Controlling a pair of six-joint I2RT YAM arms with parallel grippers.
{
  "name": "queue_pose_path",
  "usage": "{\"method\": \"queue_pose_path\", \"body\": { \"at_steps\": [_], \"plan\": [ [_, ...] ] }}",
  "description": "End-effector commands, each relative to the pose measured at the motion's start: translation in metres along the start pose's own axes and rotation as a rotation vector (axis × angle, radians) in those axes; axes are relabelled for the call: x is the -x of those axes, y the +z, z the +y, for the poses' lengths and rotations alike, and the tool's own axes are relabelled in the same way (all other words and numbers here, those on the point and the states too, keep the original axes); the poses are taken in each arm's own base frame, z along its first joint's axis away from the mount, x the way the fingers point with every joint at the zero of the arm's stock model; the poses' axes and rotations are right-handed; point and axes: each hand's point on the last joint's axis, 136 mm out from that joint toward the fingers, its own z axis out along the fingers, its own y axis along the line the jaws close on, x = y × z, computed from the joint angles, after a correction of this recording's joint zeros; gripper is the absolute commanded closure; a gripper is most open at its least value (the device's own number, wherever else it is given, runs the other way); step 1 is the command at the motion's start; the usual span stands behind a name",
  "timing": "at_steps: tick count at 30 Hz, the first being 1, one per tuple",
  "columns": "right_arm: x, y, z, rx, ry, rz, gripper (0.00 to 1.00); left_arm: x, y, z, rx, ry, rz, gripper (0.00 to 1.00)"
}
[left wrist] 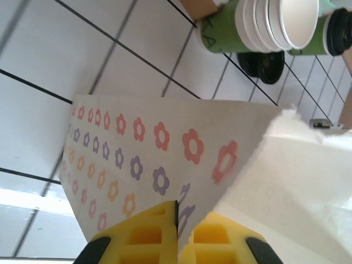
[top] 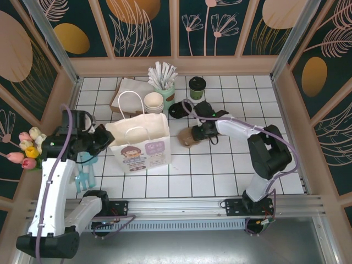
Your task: Pack the takeout coffee
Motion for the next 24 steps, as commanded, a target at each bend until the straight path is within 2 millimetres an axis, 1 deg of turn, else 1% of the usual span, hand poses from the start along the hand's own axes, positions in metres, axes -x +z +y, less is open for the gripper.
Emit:
{"method": "queue_pose_path", "body": {
  "at_steps": [1,3,5,9,11,12,14,16,18,19,20,22,24],
  "plan": [
    [0.0,-0.013,-0.03,-0.064,0.08,-0.025,0.52,0.004,0.015,-0.038,-0.148,-0.018,-0.03,1.0],
    [0.002,-0.016,-0.041,-0.082,0.102,-0.032,0.52,-0.003,0.026,-0.057,-0.192,-0.005,-0.018,1.0],
    [0.004,-0.018,-0.05,-0.094,0.119,-0.042,0.52,-0.01,0.039,-0.072,-0.205,0.003,-0.003,1.0],
    [0.006,-0.022,-0.066,-0.114,0.18,-0.049,0.52,-0.027,0.063,-0.099,-0.195,0.059,0.051,1.0],
    [0.005,-0.023,-0.076,-0.127,0.21,-0.052,0.52,-0.034,0.071,-0.11,-0.191,0.093,0.081,0.99],
    [0.003,-0.025,-0.08,-0.13,0.223,-0.052,0.52,-0.036,0.074,-0.113,-0.185,0.104,0.094,0.96],
    [0.0,-0.028,-0.089,-0.138,0.251,-0.057,0.53,-0.037,0.078,-0.116,-0.159,0.132,0.109,0.92],
    [-0.003,-0.033,-0.097,-0.146,0.274,-0.06,0.53,-0.034,0.077,-0.117,-0.132,0.161,0.106,0.9],
    [-0.006,-0.038,-0.104,-0.158,0.293,-0.072,0.54,-0.033,0.076,-0.116,-0.106,0.184,0.109,0.85],
    [-0.008,-0.041,-0.108,-0.166,0.306,-0.076,0.55,-0.032,0.077,-0.117,-0.096,0.199,0.111,0.79],
    [-0.009,-0.045,-0.112,-0.171,0.317,-0.082,0.56,-0.03,0.075,-0.118,-0.088,0.215,0.107,0.63],
    [-0.01,-0.052,-0.117,-0.176,0.332,-0.096,0.56,-0.026,0.07,-0.123,-0.086,0.25,0.091,0.36],
    [-0.008,-0.06,-0.12,-0.179,0.342,-0.115,0.56,-0.02,0.062,-0.131,-0.096,0.293,0.065,0.21]
  ]
}}
